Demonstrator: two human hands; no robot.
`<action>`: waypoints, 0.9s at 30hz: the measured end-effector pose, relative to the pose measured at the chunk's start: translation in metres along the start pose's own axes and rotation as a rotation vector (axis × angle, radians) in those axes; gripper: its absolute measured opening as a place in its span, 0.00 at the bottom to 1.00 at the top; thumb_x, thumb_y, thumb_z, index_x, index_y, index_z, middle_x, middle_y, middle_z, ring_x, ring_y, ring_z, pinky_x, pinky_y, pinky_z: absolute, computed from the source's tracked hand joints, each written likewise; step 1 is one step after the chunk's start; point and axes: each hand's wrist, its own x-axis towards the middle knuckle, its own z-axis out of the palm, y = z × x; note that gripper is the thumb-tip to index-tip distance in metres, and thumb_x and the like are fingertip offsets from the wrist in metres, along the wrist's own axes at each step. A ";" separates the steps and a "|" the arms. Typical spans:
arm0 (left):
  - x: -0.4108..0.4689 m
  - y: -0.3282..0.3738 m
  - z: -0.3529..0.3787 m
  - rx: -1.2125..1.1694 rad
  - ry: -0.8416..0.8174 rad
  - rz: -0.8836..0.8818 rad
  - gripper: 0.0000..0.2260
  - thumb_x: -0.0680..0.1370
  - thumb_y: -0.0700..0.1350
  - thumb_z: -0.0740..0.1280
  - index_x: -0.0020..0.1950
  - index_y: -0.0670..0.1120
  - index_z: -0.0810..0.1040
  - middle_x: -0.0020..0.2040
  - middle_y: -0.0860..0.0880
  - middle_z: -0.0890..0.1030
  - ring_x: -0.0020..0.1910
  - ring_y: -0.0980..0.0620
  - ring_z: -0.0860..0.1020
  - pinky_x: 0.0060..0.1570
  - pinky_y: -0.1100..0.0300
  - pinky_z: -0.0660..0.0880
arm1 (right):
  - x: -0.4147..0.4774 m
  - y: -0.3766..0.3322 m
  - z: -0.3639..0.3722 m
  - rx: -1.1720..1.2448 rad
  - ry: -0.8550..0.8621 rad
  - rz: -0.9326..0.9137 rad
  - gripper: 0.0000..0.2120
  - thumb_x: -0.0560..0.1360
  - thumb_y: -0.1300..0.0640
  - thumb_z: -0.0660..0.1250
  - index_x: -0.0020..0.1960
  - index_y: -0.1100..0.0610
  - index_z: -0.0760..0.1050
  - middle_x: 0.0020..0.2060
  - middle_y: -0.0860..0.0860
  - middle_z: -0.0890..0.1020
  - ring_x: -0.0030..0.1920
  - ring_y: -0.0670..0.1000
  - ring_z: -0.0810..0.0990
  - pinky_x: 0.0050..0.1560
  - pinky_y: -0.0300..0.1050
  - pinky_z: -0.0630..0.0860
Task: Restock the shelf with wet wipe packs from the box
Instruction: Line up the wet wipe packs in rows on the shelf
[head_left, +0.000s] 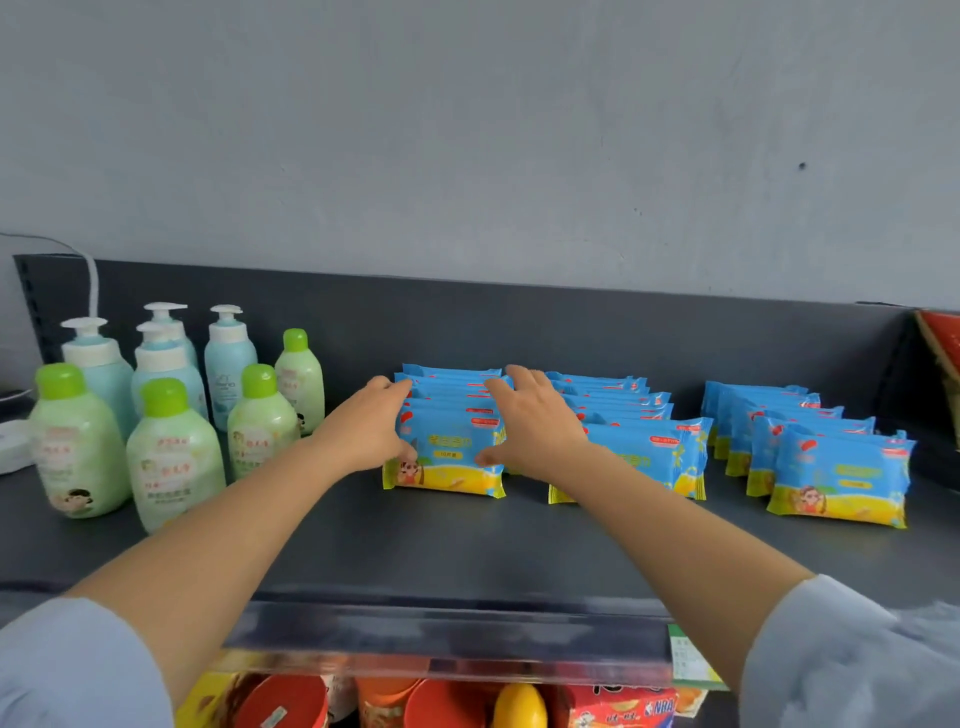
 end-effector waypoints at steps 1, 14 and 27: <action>0.000 0.000 0.000 -0.015 0.006 -0.001 0.42 0.70 0.49 0.76 0.77 0.46 0.56 0.66 0.49 0.66 0.61 0.52 0.71 0.54 0.60 0.72 | 0.003 0.001 0.000 -0.026 -0.042 0.007 0.37 0.68 0.41 0.73 0.69 0.57 0.63 0.67 0.55 0.68 0.67 0.56 0.65 0.66 0.50 0.66; 0.002 0.006 0.002 -0.094 -0.136 0.006 0.57 0.66 0.47 0.79 0.78 0.49 0.37 0.77 0.51 0.47 0.71 0.51 0.64 0.64 0.59 0.69 | 0.010 0.010 -0.002 -0.225 -0.069 -0.014 0.35 0.67 0.39 0.73 0.65 0.56 0.64 0.54 0.52 0.77 0.56 0.55 0.74 0.56 0.49 0.69; 0.012 -0.002 0.006 -0.471 -0.204 -0.148 0.63 0.64 0.38 0.80 0.75 0.49 0.29 0.75 0.49 0.60 0.67 0.51 0.69 0.64 0.57 0.68 | 0.016 0.014 -0.004 0.030 -0.188 -0.012 0.51 0.66 0.46 0.77 0.76 0.59 0.48 0.63 0.54 0.72 0.63 0.55 0.72 0.60 0.52 0.73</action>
